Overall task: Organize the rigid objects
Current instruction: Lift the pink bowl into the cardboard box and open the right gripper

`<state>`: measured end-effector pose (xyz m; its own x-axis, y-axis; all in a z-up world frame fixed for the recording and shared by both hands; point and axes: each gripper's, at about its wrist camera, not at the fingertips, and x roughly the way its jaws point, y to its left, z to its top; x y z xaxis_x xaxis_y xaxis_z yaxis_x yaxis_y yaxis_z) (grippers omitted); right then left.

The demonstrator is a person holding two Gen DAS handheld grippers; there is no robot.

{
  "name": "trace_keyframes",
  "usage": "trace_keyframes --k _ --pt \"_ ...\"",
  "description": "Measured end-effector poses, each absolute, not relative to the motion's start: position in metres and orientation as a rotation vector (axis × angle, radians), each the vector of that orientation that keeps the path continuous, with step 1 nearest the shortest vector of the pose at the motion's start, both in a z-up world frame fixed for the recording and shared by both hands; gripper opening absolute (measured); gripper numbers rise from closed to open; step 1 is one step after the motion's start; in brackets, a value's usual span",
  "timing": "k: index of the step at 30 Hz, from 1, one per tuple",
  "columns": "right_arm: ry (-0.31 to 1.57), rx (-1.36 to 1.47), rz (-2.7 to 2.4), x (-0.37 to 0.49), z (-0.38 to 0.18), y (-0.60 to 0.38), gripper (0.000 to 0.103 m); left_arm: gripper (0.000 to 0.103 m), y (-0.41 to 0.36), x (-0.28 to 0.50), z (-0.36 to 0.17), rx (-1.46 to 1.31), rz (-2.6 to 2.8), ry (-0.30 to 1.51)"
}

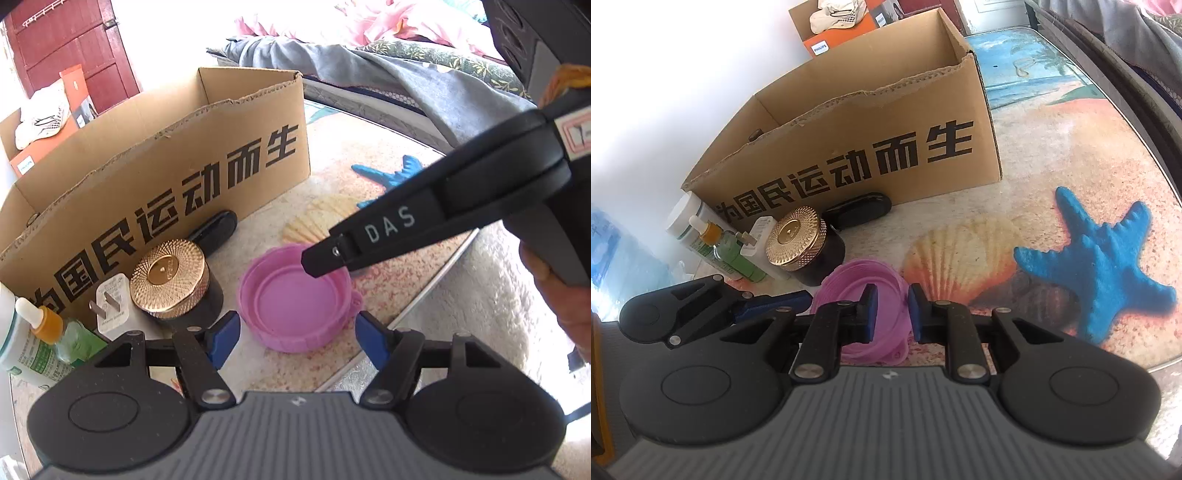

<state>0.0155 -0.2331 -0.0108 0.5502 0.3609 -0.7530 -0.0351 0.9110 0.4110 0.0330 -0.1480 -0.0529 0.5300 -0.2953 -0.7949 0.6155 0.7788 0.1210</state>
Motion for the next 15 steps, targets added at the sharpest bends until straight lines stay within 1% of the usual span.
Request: trace_keyframes --k 7,11,15 --pt "0.989 0.340 0.235 0.022 -0.017 -0.230 0.020 0.071 -0.153 0.043 -0.056 0.407 -0.549 0.864" --pt "0.998 0.376 0.240 0.025 -0.025 -0.231 0.021 0.069 -0.154 0.048 -0.059 0.398 -0.546 0.862" --pt "0.996 0.392 0.228 0.022 -0.023 -0.233 0.018 0.069 -0.154 0.046 -0.056 0.397 -0.547 0.849"
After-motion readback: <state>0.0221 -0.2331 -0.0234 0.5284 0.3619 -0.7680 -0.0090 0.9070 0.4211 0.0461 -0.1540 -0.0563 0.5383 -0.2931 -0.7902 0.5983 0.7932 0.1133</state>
